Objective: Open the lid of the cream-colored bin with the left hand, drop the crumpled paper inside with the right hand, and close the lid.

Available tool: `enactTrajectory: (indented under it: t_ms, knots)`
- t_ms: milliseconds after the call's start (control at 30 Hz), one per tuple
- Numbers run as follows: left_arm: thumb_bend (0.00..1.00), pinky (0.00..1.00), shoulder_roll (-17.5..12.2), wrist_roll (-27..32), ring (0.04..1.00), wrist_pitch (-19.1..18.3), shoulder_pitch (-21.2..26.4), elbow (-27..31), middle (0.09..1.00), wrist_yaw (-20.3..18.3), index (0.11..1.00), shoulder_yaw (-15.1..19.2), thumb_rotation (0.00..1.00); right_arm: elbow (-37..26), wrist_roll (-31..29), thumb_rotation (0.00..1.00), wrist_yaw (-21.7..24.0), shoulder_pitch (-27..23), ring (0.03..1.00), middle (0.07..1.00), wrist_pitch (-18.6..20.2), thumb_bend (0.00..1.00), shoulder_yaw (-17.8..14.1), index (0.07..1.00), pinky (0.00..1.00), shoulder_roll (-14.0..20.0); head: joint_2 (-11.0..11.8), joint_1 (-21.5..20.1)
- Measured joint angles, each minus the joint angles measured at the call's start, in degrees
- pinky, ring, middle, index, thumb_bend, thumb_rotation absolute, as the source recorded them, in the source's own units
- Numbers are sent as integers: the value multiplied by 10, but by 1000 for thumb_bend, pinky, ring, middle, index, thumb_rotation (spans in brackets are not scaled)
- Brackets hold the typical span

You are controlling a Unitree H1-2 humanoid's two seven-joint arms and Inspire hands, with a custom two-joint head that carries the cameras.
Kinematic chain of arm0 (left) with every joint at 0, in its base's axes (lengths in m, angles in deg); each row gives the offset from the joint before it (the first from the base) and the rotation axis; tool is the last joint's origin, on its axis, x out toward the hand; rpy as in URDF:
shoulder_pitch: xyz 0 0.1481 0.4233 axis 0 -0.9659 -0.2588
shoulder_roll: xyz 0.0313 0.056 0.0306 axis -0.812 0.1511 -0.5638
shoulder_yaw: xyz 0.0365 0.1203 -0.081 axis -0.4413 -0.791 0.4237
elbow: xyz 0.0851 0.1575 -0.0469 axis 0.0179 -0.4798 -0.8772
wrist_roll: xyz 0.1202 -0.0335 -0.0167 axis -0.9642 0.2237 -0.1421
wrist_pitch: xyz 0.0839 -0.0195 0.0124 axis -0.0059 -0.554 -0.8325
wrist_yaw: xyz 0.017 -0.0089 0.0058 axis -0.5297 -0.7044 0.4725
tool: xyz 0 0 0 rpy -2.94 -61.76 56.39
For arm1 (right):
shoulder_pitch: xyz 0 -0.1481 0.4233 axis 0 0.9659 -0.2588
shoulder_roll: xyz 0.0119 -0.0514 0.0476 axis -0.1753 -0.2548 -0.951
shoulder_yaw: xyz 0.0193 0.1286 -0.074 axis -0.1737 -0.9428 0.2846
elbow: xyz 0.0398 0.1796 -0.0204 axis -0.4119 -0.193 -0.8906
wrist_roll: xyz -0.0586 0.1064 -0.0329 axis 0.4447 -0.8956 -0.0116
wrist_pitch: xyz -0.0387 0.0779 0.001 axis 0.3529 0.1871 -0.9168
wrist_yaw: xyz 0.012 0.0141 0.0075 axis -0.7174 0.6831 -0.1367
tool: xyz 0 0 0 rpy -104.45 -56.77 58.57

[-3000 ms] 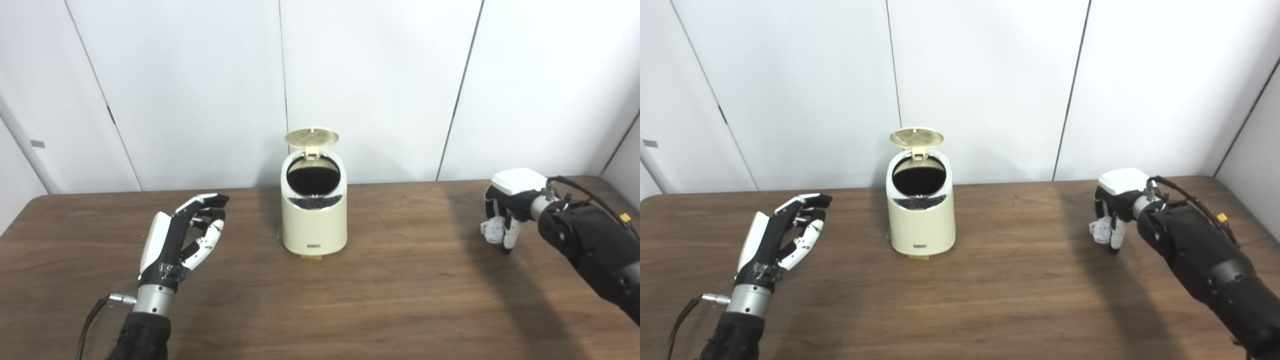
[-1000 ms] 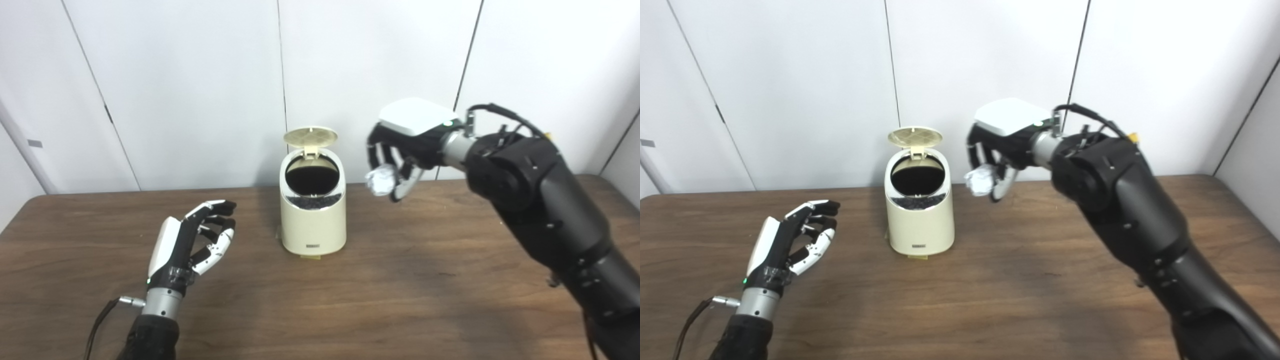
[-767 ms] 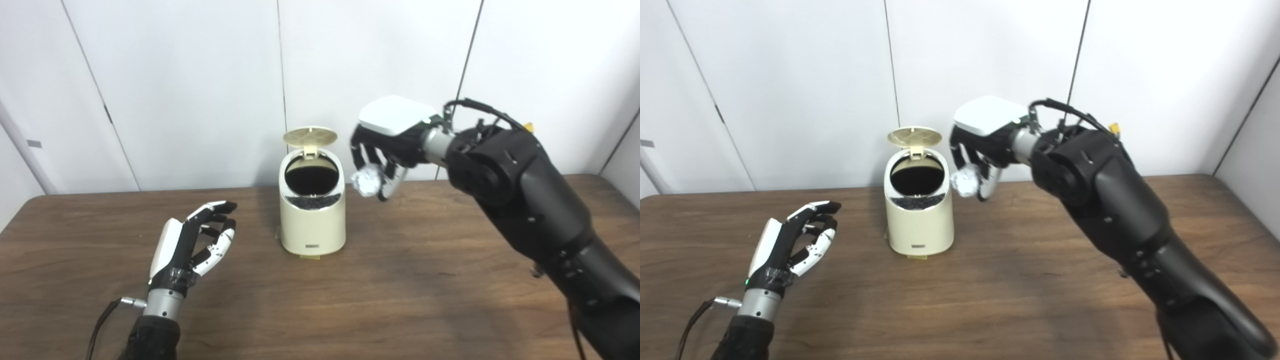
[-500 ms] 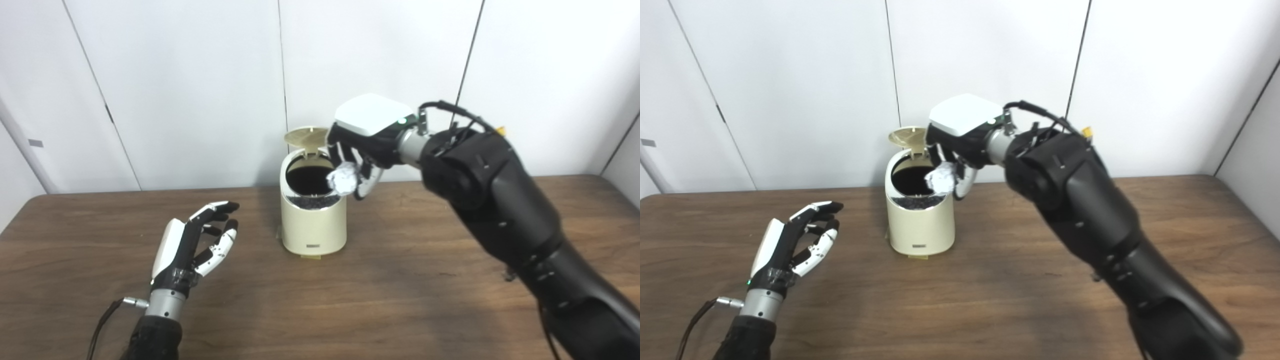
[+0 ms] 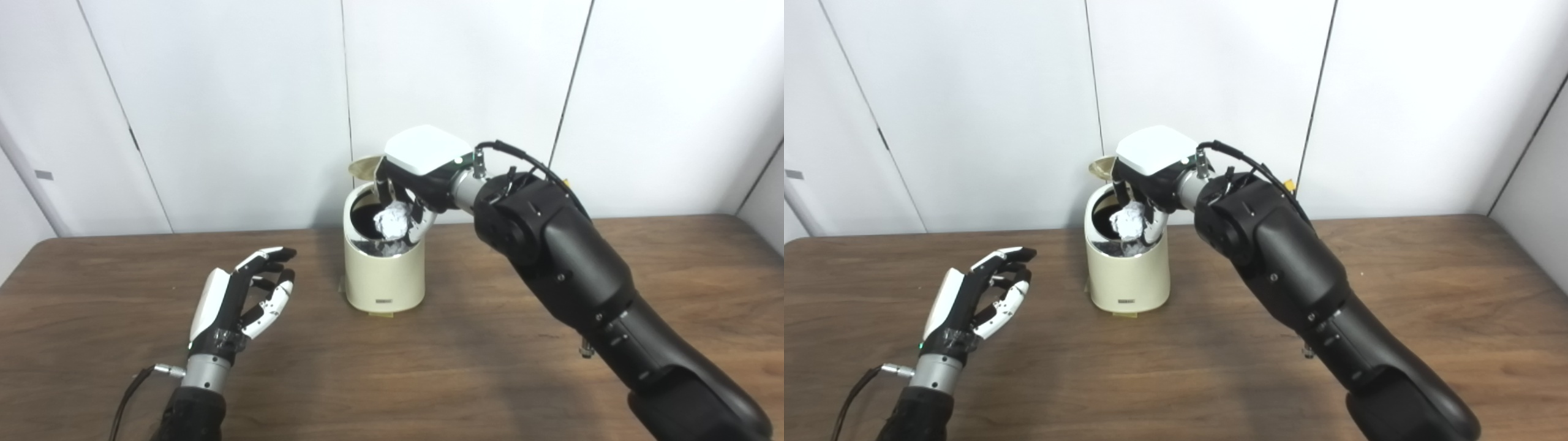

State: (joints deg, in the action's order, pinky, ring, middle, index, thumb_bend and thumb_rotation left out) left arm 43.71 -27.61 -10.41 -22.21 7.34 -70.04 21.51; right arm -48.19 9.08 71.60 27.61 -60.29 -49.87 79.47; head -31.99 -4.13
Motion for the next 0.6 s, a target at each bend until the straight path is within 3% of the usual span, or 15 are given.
enactTrajectory:
  t_ms: [367,600]
  knots:
    - [272,630,2,-1,751,0,0,1,771,0,771,0,589,41,14,0,-37,0,404,505,-3,517,9,497,273,-19,-1,4]
    - [273,649,3,0,768,-2,-1,3,788,-4,782,-1,607,71,14,0,-90,0,413,527,-18,516,12,470,287,-21,-2,5]
